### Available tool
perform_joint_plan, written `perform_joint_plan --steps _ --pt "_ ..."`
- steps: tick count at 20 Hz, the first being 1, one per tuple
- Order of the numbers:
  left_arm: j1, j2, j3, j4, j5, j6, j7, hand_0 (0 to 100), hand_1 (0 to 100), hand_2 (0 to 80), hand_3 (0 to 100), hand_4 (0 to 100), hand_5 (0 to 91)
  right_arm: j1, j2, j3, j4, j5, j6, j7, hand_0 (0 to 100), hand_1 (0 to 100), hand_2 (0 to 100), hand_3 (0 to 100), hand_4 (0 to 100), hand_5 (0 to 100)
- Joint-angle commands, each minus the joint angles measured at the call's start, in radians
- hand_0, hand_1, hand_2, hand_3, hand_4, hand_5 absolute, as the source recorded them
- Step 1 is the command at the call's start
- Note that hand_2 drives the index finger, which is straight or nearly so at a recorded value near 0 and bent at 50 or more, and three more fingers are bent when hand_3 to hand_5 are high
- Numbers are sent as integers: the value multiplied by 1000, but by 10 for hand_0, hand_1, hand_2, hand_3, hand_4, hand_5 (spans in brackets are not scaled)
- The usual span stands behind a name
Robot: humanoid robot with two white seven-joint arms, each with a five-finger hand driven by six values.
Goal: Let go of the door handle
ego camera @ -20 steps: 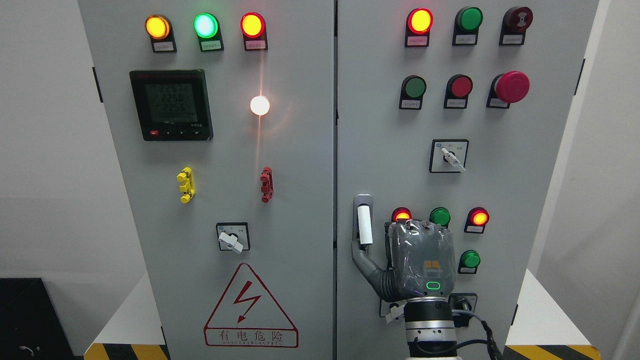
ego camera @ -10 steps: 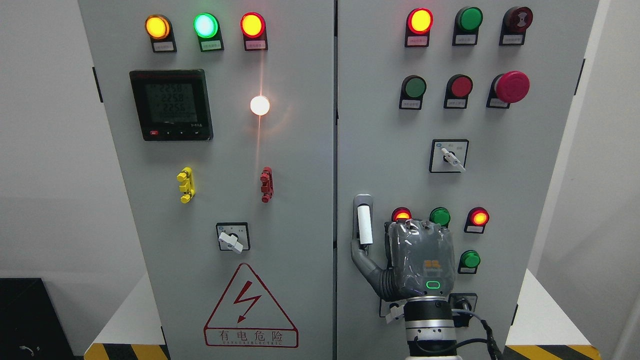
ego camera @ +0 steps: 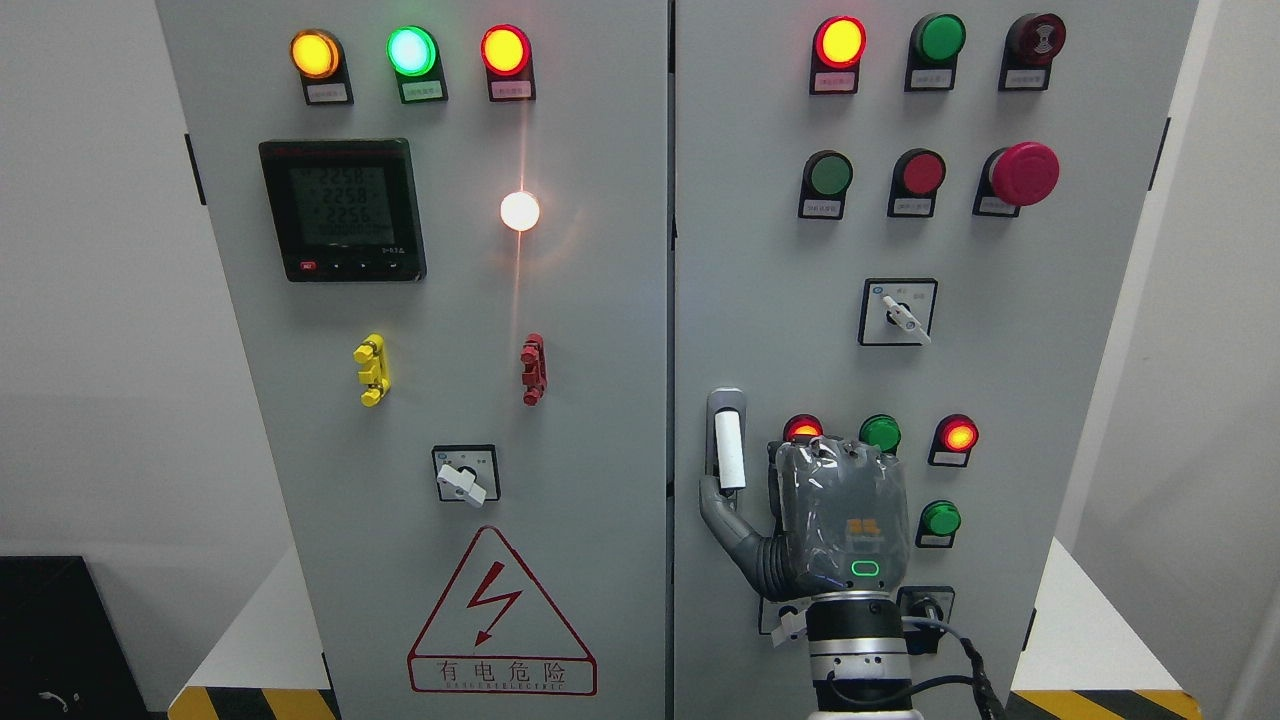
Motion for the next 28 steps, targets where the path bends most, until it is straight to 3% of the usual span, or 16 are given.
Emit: perform_joint_plan --steps 1,20,28 --pt "0 0 0 0 0 0 -1 120 556 0 0 0 0 -1 3 0 -2 0 0 -3 252 322 1000 1000 973 1000" --pt "0 0 0 0 0 0 -1 120 556 0 0 0 0 2 3 -8 -2 -3 5 -6 296 309 1000 1000 975 1000" --pt "0 0 0 0 0 0 -1 120 556 0 0 0 0 2 4 -9 -2 -3 6 -8 361 287 1000 1000 976 1000"
